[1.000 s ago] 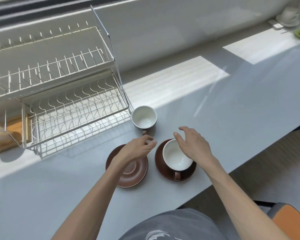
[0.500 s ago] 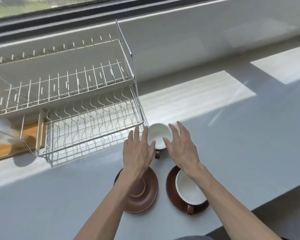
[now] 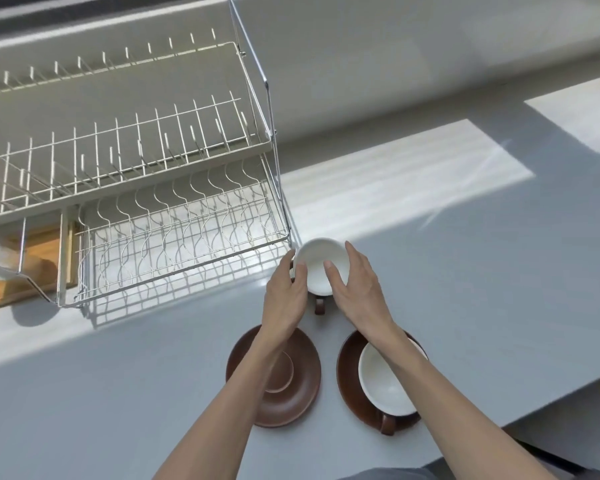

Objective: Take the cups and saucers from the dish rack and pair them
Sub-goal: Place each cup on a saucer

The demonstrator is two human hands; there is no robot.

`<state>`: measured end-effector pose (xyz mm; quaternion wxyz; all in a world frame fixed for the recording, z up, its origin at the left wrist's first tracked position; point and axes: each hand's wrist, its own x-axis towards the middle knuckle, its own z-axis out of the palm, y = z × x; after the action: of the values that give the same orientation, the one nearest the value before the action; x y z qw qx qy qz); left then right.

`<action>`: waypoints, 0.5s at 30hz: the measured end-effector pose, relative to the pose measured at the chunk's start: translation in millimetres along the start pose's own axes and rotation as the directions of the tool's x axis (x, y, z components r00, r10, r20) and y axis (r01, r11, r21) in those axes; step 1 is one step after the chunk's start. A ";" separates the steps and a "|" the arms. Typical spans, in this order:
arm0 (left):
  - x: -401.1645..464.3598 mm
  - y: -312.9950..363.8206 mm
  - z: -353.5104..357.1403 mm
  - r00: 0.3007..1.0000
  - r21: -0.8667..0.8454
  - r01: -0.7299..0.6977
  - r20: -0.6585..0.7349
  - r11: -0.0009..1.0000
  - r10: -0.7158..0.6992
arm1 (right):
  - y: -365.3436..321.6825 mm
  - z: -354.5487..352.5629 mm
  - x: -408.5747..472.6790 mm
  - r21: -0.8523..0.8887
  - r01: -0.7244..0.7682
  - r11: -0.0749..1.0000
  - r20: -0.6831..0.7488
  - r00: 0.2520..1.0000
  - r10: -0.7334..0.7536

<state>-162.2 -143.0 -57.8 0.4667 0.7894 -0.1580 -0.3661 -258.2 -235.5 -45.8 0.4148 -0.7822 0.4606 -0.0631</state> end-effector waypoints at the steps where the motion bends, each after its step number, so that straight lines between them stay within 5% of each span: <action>1: 2.0 -1.9 -0.9 0.999 -0.074 0.048 0.005 0.996 -0.047 | -1.5 -0.8 0.2 0.014 -0.017 1.000 -0.001 1.000 0.017; 5: 3.8 -2.8 -3.6 0.991 -0.177 0.131 0.049 0.975 -0.124 | -6.7 0.9 -7.1 0.003 -0.038 0.999 -0.012 0.999 0.038; 15: -38.8 13.5 -23.9 0.998 -0.255 0.068 0.033 0.965 -0.061 | -25.0 0.3 -41.9 -0.046 -0.008 0.999 -0.021 1.000 0.007</action>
<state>-170.0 -112.2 -22.5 0.5506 0.7226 -0.0895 -0.4083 -265.1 -197.2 -16.4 0.3921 -0.7891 0.4692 -0.0587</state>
